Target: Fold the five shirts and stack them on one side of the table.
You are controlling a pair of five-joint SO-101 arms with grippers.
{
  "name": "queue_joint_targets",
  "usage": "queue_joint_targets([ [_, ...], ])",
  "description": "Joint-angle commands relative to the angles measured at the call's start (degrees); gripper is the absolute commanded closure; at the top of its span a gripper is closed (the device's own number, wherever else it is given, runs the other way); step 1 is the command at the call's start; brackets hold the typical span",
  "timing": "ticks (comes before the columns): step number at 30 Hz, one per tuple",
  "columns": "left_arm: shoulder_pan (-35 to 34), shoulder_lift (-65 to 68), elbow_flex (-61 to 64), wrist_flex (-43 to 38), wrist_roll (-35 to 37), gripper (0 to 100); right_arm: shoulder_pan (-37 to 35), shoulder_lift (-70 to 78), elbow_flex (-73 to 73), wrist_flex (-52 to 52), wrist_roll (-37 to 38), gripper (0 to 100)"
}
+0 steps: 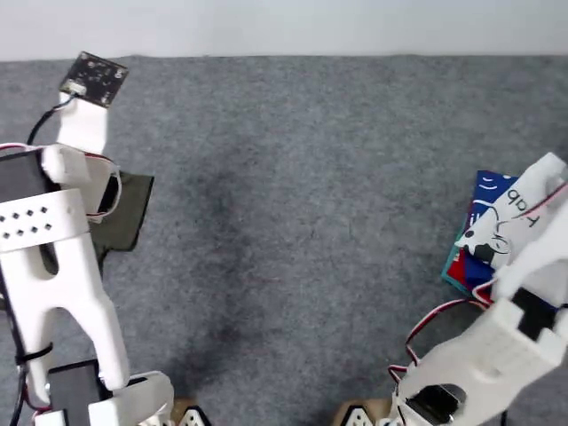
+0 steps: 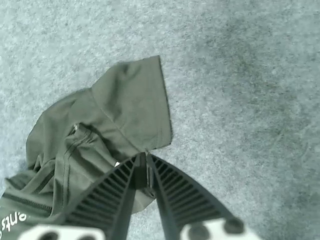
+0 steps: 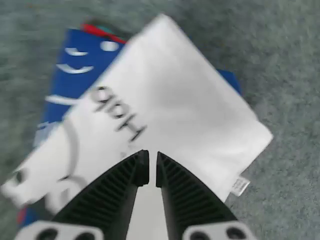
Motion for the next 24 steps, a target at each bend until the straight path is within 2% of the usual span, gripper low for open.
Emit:
queue_joint_targets([
  [1,-1.8,-2.4,-0.1,1.2,-0.3,98,-2.9,-6.7,-2.7,6.1,0.0,96.6],
  [6,-8.1,-3.5,4.8,1.2,-0.4,98,-6.6,-7.4,-2.5,18.2,0.0,96.6],
  [9,-11.1,-4.8,9.9,1.2,-1.8,98,-6.0,-9.1,-0.4,18.1,-6.3,96.6],
  [12,-12.9,-4.2,14.3,1.0,-7.6,91,-6.0,-11.6,3.1,18.1,-11.3,96.2],
  [16,-17.5,-0.6,16.0,-0.9,-9.1,83,-7.1,-15.6,11.4,18.1,-11.5,96.2],
  [24,-19.8,12.5,12.0,-7.3,-13.5,81,-7.3,-26.1,30.8,17.9,-11.6,96.5],
])
